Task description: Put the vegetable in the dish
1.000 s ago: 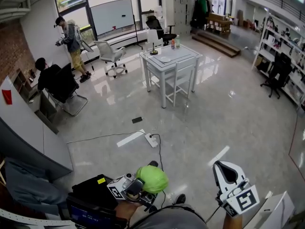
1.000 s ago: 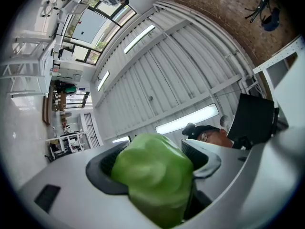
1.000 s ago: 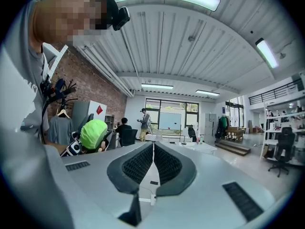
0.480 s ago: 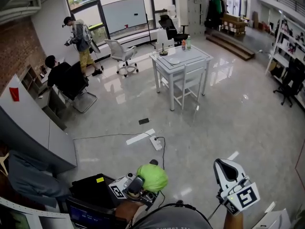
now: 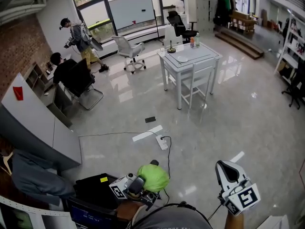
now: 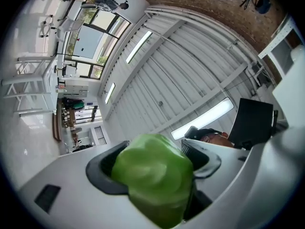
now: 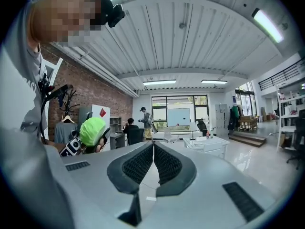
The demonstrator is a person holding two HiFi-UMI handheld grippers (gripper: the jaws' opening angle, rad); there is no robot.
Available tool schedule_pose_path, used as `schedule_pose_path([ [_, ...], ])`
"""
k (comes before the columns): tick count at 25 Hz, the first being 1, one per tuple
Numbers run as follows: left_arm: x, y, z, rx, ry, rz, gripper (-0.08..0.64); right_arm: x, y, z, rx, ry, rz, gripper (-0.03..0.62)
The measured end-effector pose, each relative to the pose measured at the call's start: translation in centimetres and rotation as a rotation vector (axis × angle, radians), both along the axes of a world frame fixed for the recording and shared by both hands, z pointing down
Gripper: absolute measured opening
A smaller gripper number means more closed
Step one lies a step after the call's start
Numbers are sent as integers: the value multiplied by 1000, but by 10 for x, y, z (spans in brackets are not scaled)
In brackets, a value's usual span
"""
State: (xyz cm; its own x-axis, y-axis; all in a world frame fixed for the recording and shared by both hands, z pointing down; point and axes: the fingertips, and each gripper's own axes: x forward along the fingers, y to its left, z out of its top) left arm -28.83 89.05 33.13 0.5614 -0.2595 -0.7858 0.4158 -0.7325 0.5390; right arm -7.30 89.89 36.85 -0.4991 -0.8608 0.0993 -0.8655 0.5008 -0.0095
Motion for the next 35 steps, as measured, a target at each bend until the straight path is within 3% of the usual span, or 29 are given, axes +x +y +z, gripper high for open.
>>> schedule_pose_path([
  [10, -47, -89, -1, 2, 11, 38, 350, -36, -70, -12, -8, 34, 70, 8],
  [15, -74, -131, -3, 4, 31, 54, 350, -62, -108, -27, 19, 4, 88, 8],
  [21, -85, -173, 0, -2, 29, 80, 350, -68, -145, -22, 5, 38, 128, 8],
  [27, -64, -207, 1, -10, 30, 83, 350, -38, -175, -16, -31, 58, 133, 8],
  [35, 7, -246, -11, -26, 59, 60, 350, 38, -230, -19, -4, 35, 92, 8],
])
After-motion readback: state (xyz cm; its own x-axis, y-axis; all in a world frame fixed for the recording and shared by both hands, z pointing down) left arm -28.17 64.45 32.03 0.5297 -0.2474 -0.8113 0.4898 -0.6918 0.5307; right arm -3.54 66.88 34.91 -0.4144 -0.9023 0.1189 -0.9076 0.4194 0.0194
